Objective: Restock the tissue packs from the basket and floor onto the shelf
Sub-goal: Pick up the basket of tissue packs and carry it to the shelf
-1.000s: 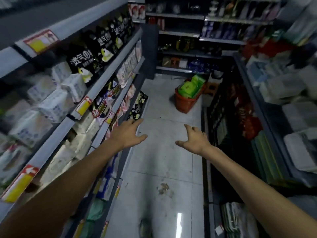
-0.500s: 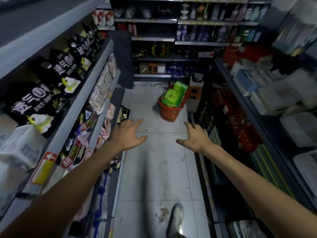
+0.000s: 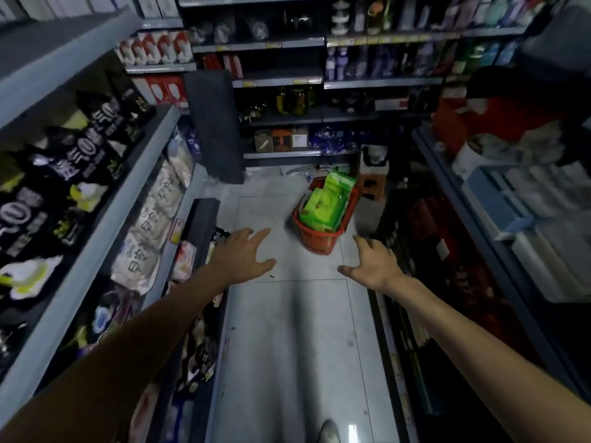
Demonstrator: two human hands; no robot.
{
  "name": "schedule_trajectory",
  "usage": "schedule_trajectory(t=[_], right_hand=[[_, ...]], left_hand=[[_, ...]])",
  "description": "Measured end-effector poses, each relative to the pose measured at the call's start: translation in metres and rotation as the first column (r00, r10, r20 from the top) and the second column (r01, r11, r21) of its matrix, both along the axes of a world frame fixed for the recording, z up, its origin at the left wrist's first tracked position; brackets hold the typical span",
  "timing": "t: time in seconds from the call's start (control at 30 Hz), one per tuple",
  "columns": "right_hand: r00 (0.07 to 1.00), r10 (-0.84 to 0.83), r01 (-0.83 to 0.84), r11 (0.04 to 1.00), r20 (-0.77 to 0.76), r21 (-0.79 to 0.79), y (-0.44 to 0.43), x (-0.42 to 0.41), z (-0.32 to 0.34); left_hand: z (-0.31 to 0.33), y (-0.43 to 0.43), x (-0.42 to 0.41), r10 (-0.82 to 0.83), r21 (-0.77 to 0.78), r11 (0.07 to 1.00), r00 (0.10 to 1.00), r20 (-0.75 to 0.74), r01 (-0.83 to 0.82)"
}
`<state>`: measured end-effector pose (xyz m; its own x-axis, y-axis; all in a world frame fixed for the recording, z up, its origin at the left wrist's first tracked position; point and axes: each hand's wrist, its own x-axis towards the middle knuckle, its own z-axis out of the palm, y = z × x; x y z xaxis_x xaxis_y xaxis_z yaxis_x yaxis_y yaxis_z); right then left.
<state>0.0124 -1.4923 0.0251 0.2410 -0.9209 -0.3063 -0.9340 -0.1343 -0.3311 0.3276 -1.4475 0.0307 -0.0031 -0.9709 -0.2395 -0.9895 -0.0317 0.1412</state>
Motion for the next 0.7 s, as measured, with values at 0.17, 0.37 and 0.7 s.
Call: schedule_trajectory(t=[0.17,0.37,0.7], right_hand=[[1.0,-0.019,0.019,1.0,-0.005,0.001,-0.09,0.008,-0.004],[0.998,-0.065,0.065,0.997,0.001,0.03,-0.198,0.037,-0.025],[0.984,-0.179,0.177,0.978,0.005,0.11,-0.365,0.092,-0.042]], left_hand=[[-0.01,-0.087,0.018,-0.014,-0.029,0.999,1.0,0.026,0.015],[-0.036,-0.206,0.054,-0.033,-0.046,0.998,0.999,0.041,0.035],[-0.048,-0.417,0.096,-0.12,0.015,0.993,0.993,0.021,0.119]])
